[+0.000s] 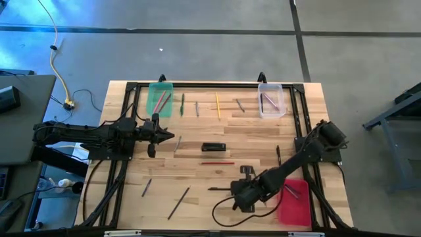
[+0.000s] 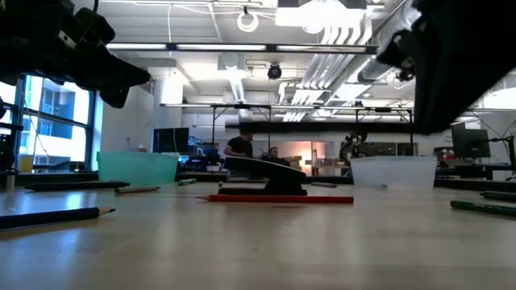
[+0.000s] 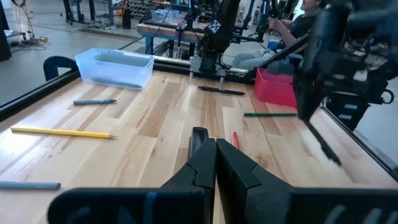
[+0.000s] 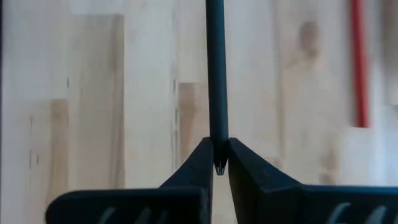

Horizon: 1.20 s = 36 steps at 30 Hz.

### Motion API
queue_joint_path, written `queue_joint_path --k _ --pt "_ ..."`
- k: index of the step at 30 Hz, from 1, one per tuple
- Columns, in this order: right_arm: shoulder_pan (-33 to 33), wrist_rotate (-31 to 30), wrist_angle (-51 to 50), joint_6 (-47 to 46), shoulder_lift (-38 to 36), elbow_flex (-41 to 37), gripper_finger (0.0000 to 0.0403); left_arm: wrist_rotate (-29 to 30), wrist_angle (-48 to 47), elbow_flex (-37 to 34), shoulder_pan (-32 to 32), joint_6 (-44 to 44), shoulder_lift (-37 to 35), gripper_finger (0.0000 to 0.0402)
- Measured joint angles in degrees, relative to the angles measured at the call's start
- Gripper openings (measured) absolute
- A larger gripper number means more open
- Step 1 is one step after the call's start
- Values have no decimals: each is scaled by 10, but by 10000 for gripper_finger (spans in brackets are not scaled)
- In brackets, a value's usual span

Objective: Sort crayons/erasers/pens/pencils in bins
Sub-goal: Put the black pen into the transparent bin

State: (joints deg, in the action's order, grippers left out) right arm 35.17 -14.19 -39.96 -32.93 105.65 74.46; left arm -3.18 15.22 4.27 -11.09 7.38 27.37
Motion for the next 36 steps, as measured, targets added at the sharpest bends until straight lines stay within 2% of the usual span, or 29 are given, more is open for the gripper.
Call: queue_joint_path --k 6,12,16,20,23,27,33,36 --pt "-15 -47 -70 -29 -61 0 14 11 0 0 0 0 0 0" --pt "-51 -131 -225 -113 -135 0 14 10 0 0 0 2 0 0" --pt "-106 -172 -343 -193 -191 -3 14 10 0 0 0 2 0 0" --pt "-192 -176 -416 -231 -253 -38 14 11 0 0 0 2 0 0" --pt "-274 -177 -404 -218 -305 -83 14 10 0 0 0 1 0 0" --pt "-410 -173 -326 -148 -354 -153 14 11 0 0 0 1 0 0" --pt "-614 -124 -174 -6 -366 -233 14 11 0 0 0 0 0 0" --pt "-686 -93 -121 33 -363 -265 14 11 0 0 0 0 0 0"
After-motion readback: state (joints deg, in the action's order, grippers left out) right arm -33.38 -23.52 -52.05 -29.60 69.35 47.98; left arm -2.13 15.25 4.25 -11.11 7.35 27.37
